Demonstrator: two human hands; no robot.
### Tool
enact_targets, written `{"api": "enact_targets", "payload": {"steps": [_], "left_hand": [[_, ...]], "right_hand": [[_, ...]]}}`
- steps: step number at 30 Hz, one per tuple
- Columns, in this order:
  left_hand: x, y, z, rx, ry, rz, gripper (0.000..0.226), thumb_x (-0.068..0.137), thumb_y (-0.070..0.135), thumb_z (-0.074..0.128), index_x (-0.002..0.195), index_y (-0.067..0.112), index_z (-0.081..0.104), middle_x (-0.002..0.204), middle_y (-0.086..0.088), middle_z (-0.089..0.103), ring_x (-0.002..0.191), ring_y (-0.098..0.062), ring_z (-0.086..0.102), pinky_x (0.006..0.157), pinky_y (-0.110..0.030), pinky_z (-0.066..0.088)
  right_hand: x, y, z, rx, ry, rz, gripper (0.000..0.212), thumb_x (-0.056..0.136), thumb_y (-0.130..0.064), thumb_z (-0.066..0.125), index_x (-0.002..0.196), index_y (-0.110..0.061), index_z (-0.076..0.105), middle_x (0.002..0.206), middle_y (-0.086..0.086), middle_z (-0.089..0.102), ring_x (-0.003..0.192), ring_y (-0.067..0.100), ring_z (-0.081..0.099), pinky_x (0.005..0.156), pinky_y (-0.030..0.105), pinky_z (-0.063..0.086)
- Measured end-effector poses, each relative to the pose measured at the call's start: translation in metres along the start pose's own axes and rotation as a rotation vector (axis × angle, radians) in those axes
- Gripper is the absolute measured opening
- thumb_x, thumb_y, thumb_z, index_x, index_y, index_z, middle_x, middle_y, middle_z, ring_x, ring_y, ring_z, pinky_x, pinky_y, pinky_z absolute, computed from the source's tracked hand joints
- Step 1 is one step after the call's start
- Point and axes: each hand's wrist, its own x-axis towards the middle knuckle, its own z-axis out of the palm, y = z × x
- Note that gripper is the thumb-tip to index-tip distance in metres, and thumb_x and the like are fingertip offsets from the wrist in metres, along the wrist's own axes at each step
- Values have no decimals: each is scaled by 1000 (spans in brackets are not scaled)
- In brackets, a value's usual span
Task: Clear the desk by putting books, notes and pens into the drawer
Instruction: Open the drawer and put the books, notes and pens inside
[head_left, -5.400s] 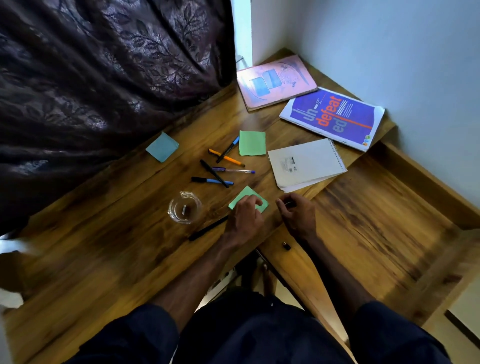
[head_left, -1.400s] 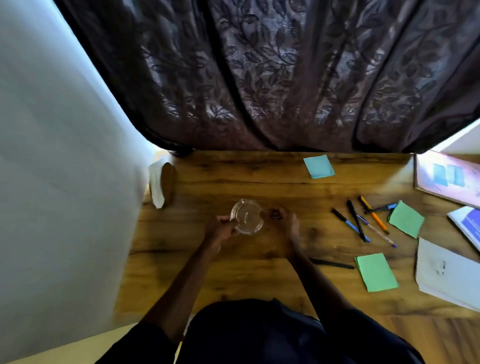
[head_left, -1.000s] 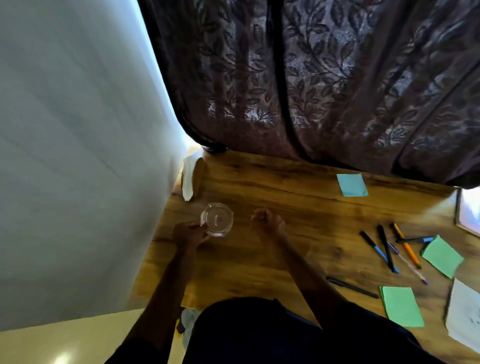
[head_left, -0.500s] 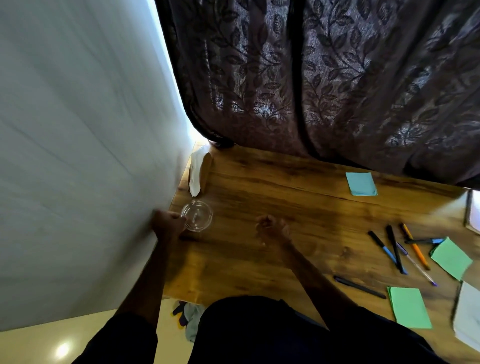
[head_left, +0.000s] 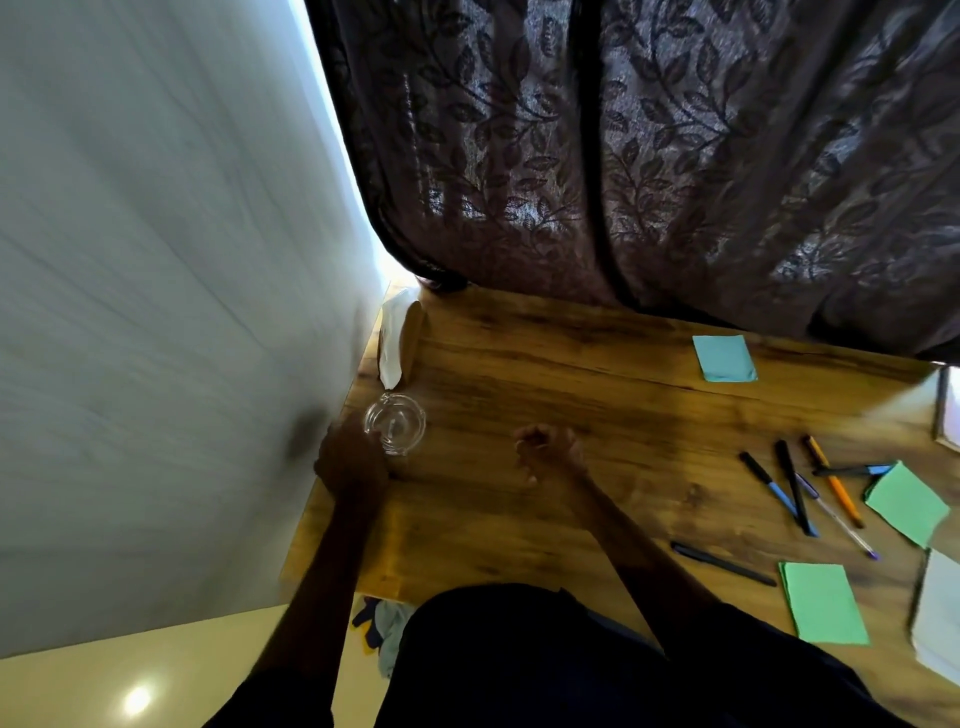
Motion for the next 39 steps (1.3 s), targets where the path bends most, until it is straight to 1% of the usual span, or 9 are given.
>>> {"api": "enact_targets", "payload": {"steps": [5,10,14,18,22,31,34,37,39], "left_hand": [[-27,31,3,-140,55,293,23,96,22,65,113,7,71,112,-15,72,104,-32,68,87,-43,53],[-56,69,27,-158,-86,504,13,97,26,63,106,19,69,101,-3,71,91,-24,68,73,-35,51],[-89,95,42,-157,-189,582,9,94,23,64,101,24,69,100,2,71,91,-24,66,73,-35,49],[-128,127,54,-170,-314,676,13,95,22,63,107,25,66,108,4,70,97,-20,66,76,-33,50],[-171,157,73,-192,-438,850,13,95,29,63,106,24,62,104,7,68,93,-16,65,75,-31,51],[-276,223,126,-101,-686,1201,11,85,22,67,95,19,64,91,2,69,84,-18,64,71,-32,51],[-312,252,142,-53,-805,1268,11,82,14,71,92,10,70,91,-7,73,87,-25,68,77,-28,47],[-346,281,147,28,-867,1300,10,82,6,71,90,3,74,92,-11,75,89,-26,69,75,-21,38],[-364,299,150,57,-891,1321,9,83,9,70,90,6,74,90,-7,76,86,-22,70,73,-20,42]], "right_hand": [[-10,13,-22,98,82,-15,12,94,-10,64,102,-10,73,84,12,75,66,16,69,49,22,53],[-27,40,-47,62,165,12,12,92,-15,65,91,-24,73,81,-6,75,68,10,73,59,33,62],[-52,61,-72,151,235,75,8,91,-9,67,93,-13,74,83,3,76,67,16,74,57,35,61],[-78,83,-103,164,323,129,14,87,-16,70,76,-23,68,79,2,75,67,21,73,61,38,62],[-115,118,-136,278,440,143,10,91,-17,69,87,-8,73,82,11,76,69,29,73,63,48,62],[-196,212,-215,472,651,268,12,92,-1,59,95,-1,71,82,13,72,64,21,65,49,25,50],[-220,242,-249,472,719,301,12,92,-6,62,97,1,71,77,12,72,60,18,65,52,29,52],[-235,273,-288,388,746,341,20,95,-18,62,82,-6,72,70,7,73,52,13,64,51,27,53],[-239,295,-316,330,763,374,29,95,-29,61,75,-14,75,66,2,74,53,11,67,58,30,56]]}}
